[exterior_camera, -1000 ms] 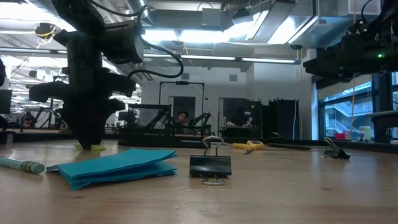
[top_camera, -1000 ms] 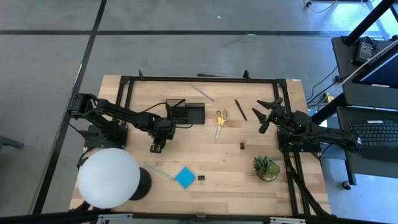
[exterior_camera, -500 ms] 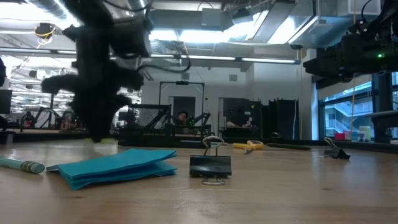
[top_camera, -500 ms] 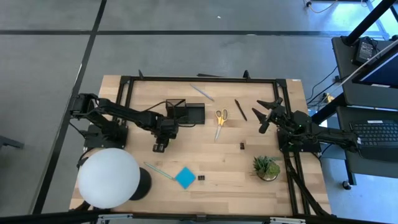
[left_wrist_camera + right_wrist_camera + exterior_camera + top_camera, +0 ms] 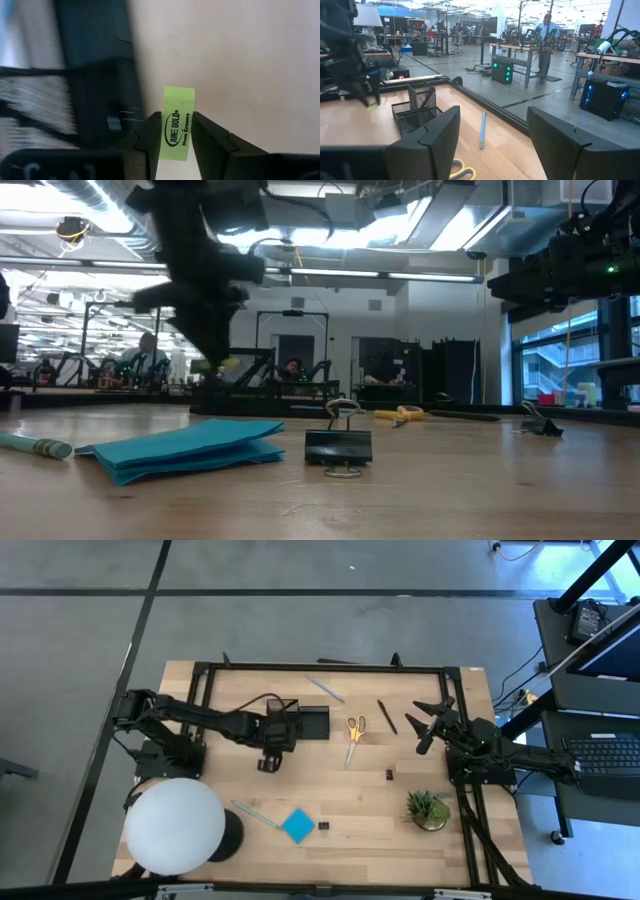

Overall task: Pick and place office supplies into organizer
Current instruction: Put the green eraser into the black desk organizer

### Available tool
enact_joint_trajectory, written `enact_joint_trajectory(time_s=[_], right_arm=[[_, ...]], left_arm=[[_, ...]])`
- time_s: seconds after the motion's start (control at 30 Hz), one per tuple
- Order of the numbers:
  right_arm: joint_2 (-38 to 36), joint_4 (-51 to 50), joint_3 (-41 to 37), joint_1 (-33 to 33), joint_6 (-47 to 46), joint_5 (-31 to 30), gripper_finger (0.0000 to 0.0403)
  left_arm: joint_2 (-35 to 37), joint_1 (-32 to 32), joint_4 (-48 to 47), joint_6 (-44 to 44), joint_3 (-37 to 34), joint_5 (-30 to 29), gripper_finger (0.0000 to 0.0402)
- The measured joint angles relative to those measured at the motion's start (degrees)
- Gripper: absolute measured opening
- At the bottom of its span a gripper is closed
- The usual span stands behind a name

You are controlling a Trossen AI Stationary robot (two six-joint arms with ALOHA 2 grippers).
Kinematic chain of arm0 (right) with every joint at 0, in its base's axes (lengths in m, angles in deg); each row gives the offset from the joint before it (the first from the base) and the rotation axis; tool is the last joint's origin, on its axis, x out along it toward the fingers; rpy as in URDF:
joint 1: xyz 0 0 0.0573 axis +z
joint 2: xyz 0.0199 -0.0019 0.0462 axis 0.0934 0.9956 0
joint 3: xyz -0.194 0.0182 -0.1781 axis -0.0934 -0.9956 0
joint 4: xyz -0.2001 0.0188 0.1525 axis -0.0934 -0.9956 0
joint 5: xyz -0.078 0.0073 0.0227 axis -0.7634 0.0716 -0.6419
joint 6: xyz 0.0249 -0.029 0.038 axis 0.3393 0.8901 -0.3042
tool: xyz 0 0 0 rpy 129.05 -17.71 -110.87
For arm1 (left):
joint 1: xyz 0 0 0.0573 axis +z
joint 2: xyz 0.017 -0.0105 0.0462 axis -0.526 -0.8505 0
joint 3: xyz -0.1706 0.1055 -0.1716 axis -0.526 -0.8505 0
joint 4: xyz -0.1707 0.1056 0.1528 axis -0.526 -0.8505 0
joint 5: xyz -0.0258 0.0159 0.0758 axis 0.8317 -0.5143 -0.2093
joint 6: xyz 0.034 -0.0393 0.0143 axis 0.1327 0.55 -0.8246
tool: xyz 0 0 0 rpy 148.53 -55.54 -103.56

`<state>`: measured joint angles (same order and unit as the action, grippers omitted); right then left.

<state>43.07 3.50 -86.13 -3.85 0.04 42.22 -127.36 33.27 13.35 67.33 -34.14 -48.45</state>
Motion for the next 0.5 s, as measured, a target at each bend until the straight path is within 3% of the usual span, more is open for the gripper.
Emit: enact_joint_trajectory(time_s=[0.17, 0.5], right_arm=[[0.0, 0.0, 0.0, 0.0, 0.0, 0.0, 0.0233], [0.0, 0.0, 0.0, 0.0, 0.1, 0.0, 0.0233]], left_arm=[[0.0, 2.3, 3.0, -1.3, 0.1, -5.8, 0.0097], [0.1, 7.6, 5.1, 0.1, -1.7, -5.1, 0.0097]])
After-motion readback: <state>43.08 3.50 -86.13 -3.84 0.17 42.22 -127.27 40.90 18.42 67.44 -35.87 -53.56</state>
